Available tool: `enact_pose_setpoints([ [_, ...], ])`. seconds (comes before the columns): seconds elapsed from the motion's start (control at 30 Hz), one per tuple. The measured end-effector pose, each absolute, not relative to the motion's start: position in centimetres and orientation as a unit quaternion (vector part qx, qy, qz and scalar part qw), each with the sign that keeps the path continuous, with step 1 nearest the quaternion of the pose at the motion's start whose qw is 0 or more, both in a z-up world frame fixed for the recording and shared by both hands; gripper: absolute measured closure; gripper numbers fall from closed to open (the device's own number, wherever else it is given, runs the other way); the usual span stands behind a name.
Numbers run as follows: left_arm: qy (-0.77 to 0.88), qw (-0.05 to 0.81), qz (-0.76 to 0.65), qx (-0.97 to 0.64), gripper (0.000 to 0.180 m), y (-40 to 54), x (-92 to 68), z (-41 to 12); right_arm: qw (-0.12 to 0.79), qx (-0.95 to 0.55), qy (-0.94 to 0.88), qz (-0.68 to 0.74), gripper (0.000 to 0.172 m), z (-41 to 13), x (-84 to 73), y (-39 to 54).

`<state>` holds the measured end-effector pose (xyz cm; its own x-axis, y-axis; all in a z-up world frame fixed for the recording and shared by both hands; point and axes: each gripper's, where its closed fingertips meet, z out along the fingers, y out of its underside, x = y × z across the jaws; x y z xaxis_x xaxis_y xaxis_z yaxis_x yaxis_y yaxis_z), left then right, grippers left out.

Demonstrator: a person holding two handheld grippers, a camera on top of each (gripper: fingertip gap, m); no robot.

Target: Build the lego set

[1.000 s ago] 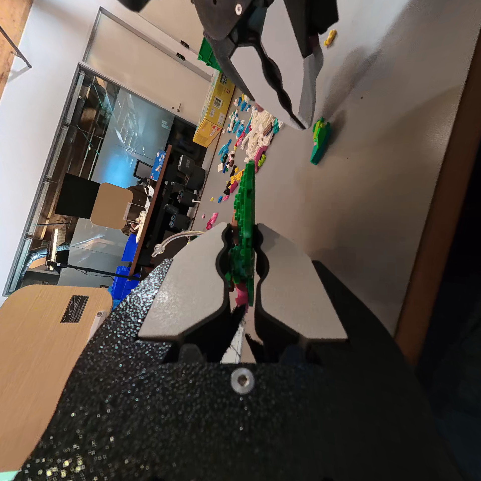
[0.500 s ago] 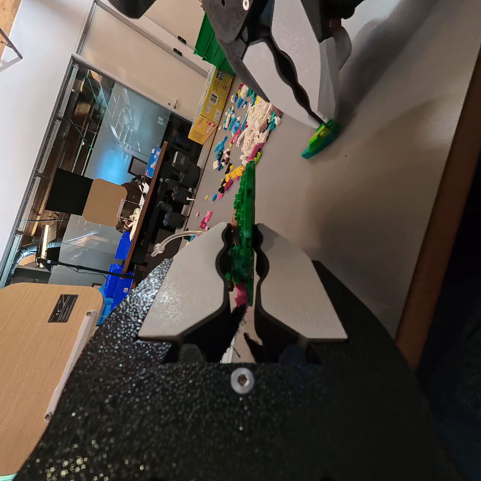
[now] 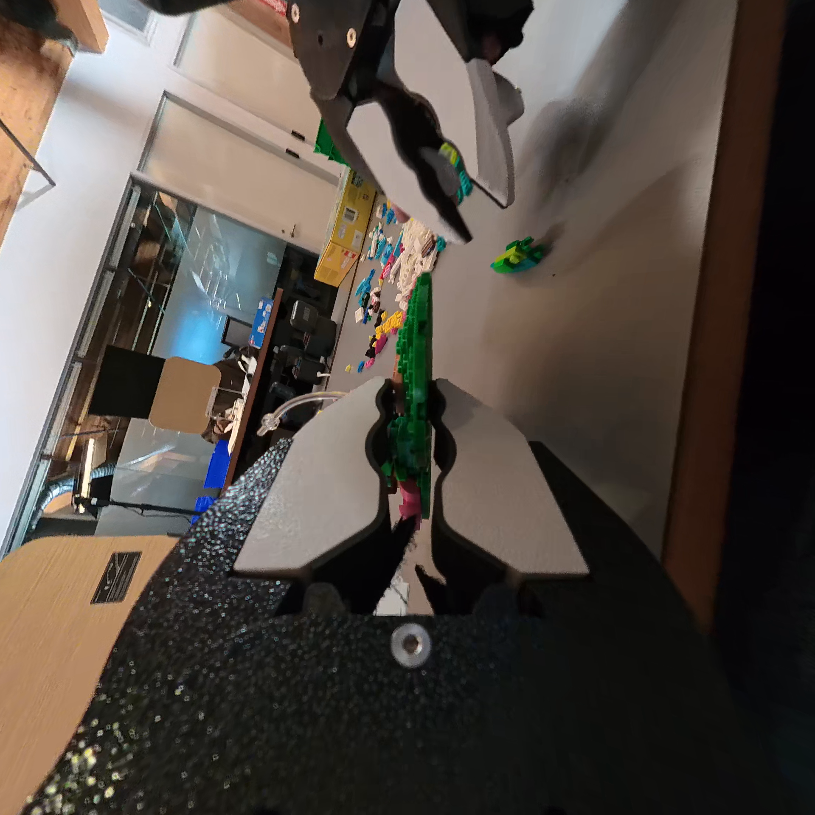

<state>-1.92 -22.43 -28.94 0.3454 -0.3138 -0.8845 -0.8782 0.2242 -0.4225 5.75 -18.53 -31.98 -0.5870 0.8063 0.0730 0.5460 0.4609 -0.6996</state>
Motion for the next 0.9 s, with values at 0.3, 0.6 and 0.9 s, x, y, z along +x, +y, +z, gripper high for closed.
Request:
enact_pose_setpoints([
  [0.3, 0.537, 0.62, 0.14, -0.555, 0.165, -21.6, -1.5, -29.1, 0.167, -0.335, -0.877, 0.301, 0.129, -33.5, 5.5, -18.4],
  [0.6, 0.555, 0.624, 0.094, -0.542, 0.164, -21.8, -0.6, -29.5, 0.111, -0.263, -0.894, 0.345, 0.134, -33.5, 5.0, -18.8],
  [0.9, 0.553, 0.63, 0.064, -0.541, 0.164, -21.9, -0.5, -29.3, 0.066, -0.184, -0.925, 0.326, 0.141, -33.8, 4.8, -19.2],
])
